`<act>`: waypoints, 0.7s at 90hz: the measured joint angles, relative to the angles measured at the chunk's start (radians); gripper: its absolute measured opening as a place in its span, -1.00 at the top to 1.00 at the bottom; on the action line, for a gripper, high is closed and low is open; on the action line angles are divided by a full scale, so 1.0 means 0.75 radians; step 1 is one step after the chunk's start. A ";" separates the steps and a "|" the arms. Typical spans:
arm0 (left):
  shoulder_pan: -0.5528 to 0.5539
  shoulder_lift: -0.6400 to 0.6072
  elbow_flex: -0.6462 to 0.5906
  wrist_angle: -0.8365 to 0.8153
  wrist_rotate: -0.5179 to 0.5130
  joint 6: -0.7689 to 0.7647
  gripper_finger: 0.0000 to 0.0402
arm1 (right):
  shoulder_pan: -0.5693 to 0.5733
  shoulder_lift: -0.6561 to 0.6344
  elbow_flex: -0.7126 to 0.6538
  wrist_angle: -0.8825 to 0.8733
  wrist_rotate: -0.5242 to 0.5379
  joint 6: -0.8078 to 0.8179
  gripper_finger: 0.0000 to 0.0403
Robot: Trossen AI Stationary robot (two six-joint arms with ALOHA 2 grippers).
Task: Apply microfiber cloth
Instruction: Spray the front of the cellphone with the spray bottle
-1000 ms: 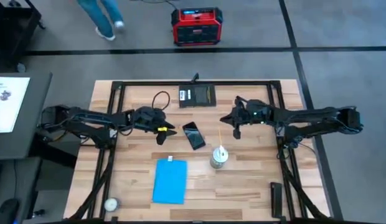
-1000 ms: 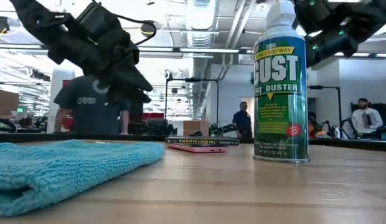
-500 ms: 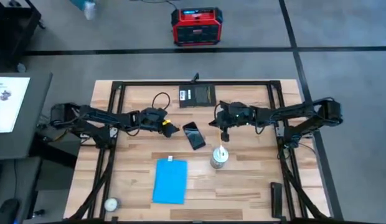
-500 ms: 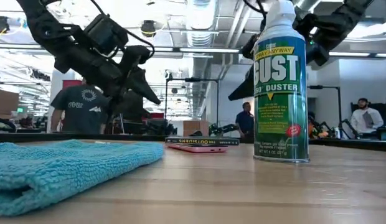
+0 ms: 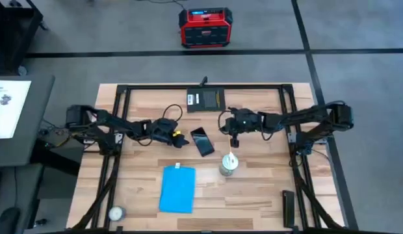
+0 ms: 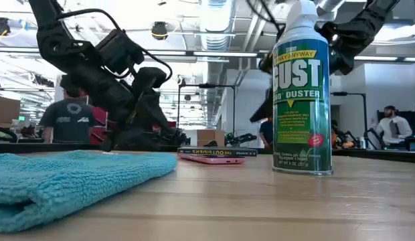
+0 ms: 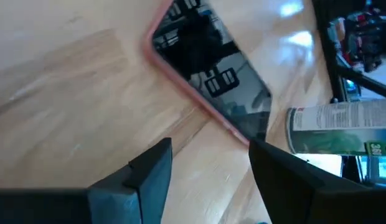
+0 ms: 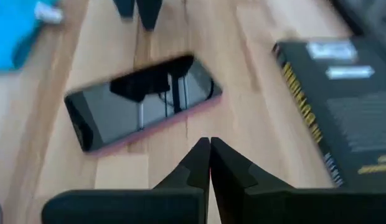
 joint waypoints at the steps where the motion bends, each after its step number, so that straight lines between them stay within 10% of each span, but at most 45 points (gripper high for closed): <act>1: 0.000 0.009 0.000 0.010 -0.004 0.000 0.03 | 0.001 0.007 0.000 0.002 0.000 0.001 1.00; 63: 0.002 0.132 0.002 0.107 -0.017 -0.131 0.03 | 0.048 0.290 0.122 0.135 0.002 0.025 1.00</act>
